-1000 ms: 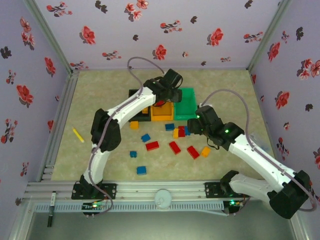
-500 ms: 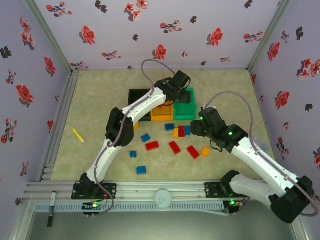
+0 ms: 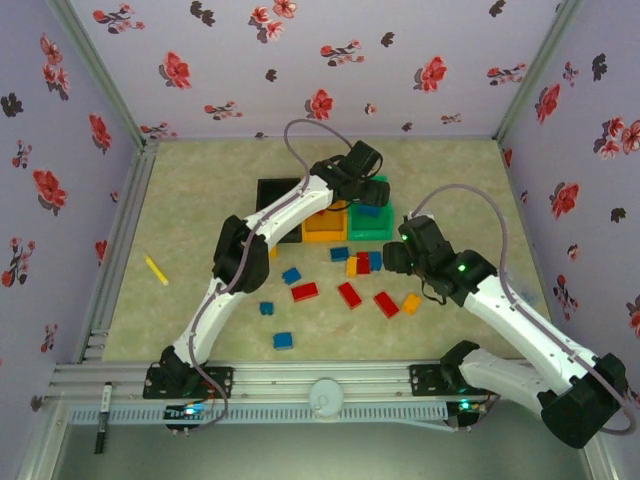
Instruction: Sort the legos into containers by color
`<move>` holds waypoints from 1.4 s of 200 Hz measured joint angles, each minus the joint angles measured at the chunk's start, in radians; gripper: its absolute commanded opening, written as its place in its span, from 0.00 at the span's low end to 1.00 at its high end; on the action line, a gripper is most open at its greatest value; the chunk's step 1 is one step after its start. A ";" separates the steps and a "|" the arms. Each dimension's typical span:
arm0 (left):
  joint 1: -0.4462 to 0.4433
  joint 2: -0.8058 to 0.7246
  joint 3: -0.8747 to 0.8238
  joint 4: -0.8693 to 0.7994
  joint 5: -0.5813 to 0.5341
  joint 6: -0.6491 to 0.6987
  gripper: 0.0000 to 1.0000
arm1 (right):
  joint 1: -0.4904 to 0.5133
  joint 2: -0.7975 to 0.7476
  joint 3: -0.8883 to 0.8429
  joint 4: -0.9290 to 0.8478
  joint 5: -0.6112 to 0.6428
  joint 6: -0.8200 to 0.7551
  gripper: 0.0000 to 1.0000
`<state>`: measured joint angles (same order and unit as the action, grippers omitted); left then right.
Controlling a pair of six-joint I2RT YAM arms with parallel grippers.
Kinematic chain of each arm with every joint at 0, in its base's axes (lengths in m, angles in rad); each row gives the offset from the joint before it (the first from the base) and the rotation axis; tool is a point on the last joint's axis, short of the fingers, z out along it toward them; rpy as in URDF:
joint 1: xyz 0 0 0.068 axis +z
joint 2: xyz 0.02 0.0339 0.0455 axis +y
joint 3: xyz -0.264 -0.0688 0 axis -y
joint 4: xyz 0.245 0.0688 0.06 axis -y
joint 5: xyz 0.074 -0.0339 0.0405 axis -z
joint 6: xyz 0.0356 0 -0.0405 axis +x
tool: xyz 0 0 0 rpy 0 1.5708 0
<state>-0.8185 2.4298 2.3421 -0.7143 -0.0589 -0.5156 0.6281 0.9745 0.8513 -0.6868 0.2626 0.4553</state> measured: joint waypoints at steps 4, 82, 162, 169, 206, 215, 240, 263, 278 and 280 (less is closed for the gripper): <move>0.000 -0.005 -0.010 0.002 0.000 0.000 0.83 | 0.000 0.000 -0.002 0.000 0.000 0.000 0.69; 0.000 -0.410 -0.518 0.066 -0.020 -0.016 0.83 | -0.002 0.051 -0.055 0.019 -0.046 0.001 0.68; 0.000 -0.790 -1.069 0.166 -0.080 -0.106 0.83 | 0.147 0.192 -0.121 0.120 -0.104 0.063 0.68; 0.000 -0.818 -1.106 0.166 -0.089 -0.114 0.83 | 0.162 0.216 -0.121 0.137 -0.107 0.071 0.68; 0.000 -0.965 -1.260 0.153 -0.140 -0.147 0.84 | 0.218 0.324 -0.121 0.205 -0.110 0.100 0.68; 0.000 -0.998 -1.286 0.153 -0.150 -0.155 0.84 | 0.229 0.350 -0.120 0.219 -0.111 0.105 0.68; 0.005 -1.070 -1.338 0.135 -0.170 -0.170 0.84 | 0.257 0.419 -0.114 0.243 -0.112 0.114 0.67; 0.012 -1.111 -1.366 0.120 -0.179 -0.183 0.84 | 0.275 0.459 -0.097 0.254 -0.113 0.121 0.67; 0.014 -1.125 -1.372 0.111 -0.186 -0.186 0.84 | 0.283 0.472 -0.087 0.264 -0.113 0.123 0.67; 0.014 -1.126 -1.373 0.111 -0.186 -0.186 0.84 | 0.285 0.473 -0.085 0.266 -0.113 0.123 0.67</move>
<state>-0.8040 1.3037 0.9695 -0.6037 -0.2451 -0.7017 0.9127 1.4479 0.7662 -0.4210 0.1497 0.5785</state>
